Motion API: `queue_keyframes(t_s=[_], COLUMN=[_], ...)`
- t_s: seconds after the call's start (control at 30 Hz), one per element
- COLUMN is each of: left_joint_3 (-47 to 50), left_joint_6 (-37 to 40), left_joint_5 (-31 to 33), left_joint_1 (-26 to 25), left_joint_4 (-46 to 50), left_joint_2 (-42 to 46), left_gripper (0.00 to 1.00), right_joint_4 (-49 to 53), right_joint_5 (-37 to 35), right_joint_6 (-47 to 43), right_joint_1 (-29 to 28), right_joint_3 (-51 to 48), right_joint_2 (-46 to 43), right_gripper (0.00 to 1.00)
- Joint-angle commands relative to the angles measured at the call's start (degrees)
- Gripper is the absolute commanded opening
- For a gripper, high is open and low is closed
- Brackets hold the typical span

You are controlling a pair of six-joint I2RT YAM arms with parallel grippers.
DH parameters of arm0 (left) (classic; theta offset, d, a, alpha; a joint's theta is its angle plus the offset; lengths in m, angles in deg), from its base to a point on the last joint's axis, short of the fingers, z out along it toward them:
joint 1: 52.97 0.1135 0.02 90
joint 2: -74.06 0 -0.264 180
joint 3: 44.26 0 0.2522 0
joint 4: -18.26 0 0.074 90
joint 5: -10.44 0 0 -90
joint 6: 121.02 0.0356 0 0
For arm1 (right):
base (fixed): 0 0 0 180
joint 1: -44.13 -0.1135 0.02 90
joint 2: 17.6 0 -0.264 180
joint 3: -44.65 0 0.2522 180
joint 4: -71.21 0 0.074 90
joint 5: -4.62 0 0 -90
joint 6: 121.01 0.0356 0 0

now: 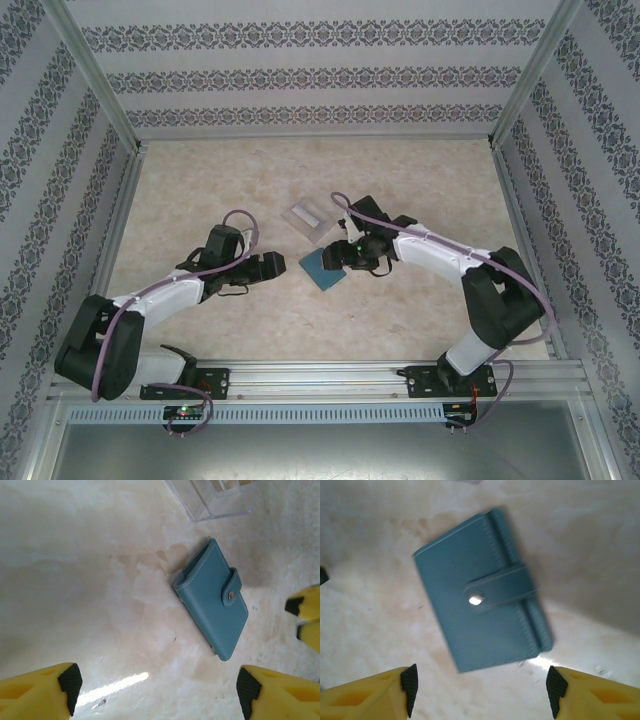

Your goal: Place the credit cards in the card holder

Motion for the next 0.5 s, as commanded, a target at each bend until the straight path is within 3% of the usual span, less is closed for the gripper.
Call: queue_keyframes(t_s=[0.0,0.27,0.47], left_joint_3=[-0.8,-0.7,-1.1], left_joint_6=[-3.3,-7.0,-10.0], left_joint_5=[-4.5,-4.7,-6.5], left_joint_1=[-0.9,-3.4,-4.6], left_joint_4=[-5.8,-11.0,-15.6], left_joint_2=[-1.6,-5.7,-10.2], left_gripper=[0.78,0.76,0.66], right_joint_4=[2.4,-1.4,-7.2], right_joint_5=[-3.2,1.8,8.4], right_joint_6=[-5.0,-4.7,0.2], right_joint_1=[0.6,0.0,-1.6], right_joint_3=[2.6,2.3,-1.0], right_joint_2=[4.5,9.7,8.7], right_gripper=[0.68,0.59,0.55])
